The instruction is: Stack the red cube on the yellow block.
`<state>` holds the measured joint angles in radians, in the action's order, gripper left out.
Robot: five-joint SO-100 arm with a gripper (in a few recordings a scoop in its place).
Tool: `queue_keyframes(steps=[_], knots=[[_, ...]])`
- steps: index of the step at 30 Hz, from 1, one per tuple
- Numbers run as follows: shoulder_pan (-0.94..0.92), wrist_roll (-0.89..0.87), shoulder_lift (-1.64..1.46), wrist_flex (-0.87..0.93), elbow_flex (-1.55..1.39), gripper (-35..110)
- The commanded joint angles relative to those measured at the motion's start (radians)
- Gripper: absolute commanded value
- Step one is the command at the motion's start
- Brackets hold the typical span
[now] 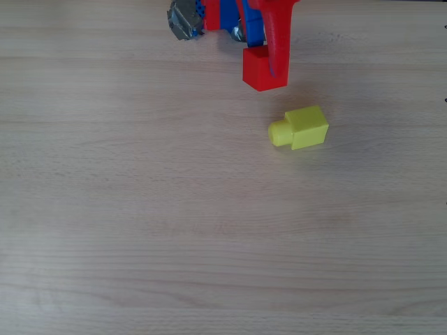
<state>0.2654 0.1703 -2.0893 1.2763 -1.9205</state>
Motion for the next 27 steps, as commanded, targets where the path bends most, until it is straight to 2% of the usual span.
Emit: queue_keyframes(steps=[1,21,27], knots=[[0.052,-0.011,-0.083,-0.028,0.006,11],[0.232,-0.107,0.008,-0.181,-0.060,9],[0.235,-0.114,0.112,-0.127,-0.011,10]])
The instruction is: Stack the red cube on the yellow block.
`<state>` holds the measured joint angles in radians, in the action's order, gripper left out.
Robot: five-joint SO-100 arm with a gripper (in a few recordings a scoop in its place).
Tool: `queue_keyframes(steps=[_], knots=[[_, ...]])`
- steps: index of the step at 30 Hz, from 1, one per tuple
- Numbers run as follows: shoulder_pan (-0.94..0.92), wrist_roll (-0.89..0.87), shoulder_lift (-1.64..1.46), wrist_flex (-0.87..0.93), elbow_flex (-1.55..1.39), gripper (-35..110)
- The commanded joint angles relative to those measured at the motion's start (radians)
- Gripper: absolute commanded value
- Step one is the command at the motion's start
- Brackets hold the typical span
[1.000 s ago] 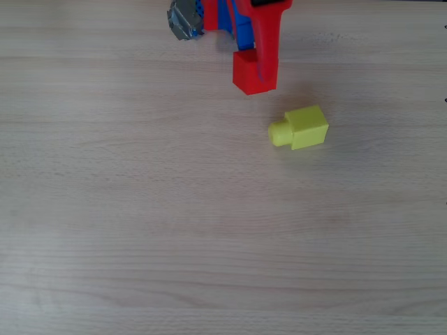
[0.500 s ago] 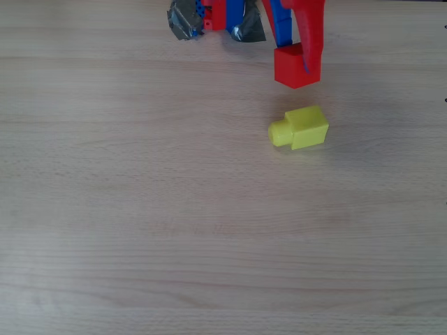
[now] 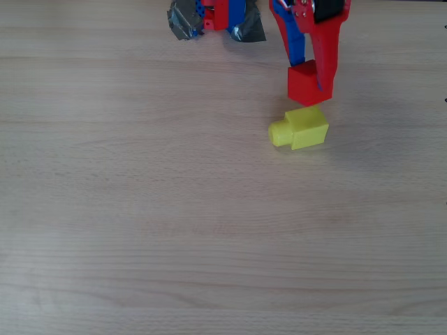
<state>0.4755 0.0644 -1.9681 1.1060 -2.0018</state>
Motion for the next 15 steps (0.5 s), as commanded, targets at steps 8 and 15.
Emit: queue_keyframes(steps=[8,15], knots=[[-0.026,0.002,0.081,0.107,0.186,9],[-0.011,-0.003,0.114,0.109,0.236,9]])
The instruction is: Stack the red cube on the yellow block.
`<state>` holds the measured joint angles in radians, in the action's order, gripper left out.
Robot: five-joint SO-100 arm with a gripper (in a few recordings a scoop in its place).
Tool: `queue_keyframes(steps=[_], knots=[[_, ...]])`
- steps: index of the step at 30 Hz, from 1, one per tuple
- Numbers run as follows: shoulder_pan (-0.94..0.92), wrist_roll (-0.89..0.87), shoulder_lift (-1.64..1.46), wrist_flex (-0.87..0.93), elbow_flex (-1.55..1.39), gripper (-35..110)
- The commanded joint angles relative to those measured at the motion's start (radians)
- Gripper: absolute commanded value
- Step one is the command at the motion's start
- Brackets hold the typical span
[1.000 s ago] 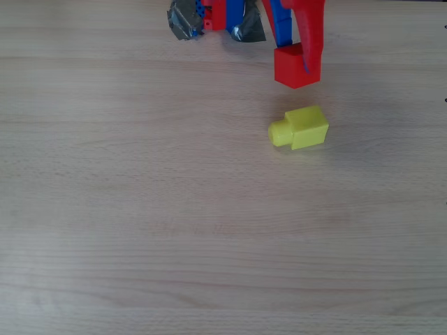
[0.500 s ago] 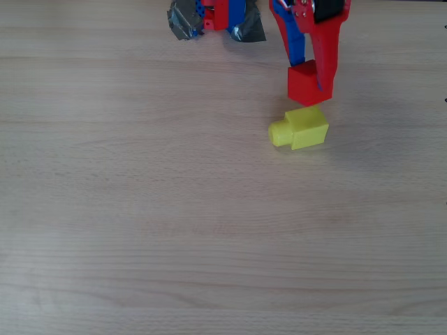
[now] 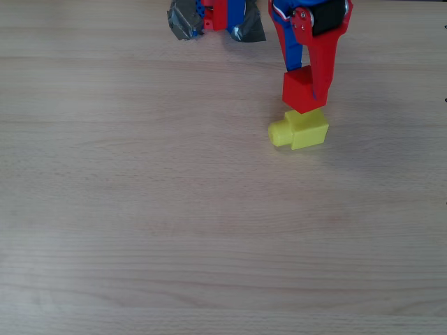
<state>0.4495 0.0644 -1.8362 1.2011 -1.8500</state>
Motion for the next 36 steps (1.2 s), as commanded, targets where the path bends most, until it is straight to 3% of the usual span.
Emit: queue_keyframes(steps=[1,36], knots=[[0.020,-0.006,-0.014,0.015,0.086,9],[0.080,-0.078,0.009,-0.098,-0.094,8]])
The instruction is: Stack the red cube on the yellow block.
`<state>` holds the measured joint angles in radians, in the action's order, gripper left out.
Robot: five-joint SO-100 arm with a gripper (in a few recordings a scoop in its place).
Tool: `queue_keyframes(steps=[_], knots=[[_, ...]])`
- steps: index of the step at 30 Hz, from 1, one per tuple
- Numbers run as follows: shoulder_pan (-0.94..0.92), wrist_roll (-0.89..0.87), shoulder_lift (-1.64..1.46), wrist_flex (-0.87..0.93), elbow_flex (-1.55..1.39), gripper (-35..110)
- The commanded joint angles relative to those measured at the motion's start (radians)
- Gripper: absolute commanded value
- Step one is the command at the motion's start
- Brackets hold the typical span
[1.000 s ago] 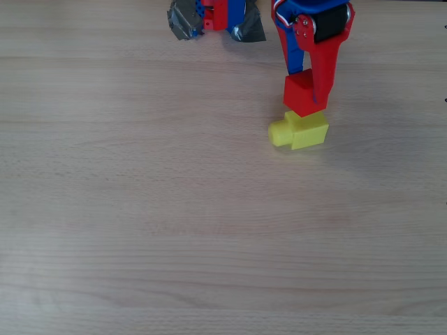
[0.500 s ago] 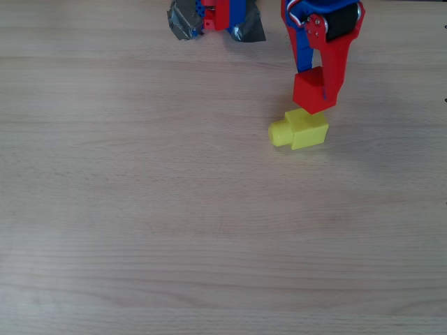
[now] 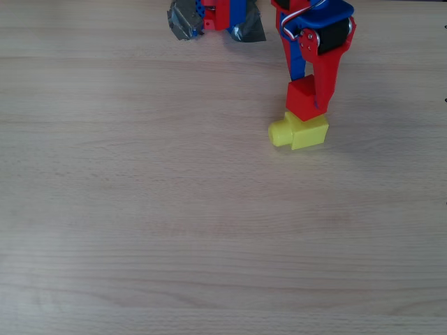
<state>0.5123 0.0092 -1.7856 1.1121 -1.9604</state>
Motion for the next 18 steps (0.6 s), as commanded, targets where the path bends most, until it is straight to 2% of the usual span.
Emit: queue_keyframes(steps=[1,18], knots=[[0.015,-0.023,-0.044,-0.009,0.017,8],[-0.009,0.018,-0.055,-0.060,-0.008,17]])
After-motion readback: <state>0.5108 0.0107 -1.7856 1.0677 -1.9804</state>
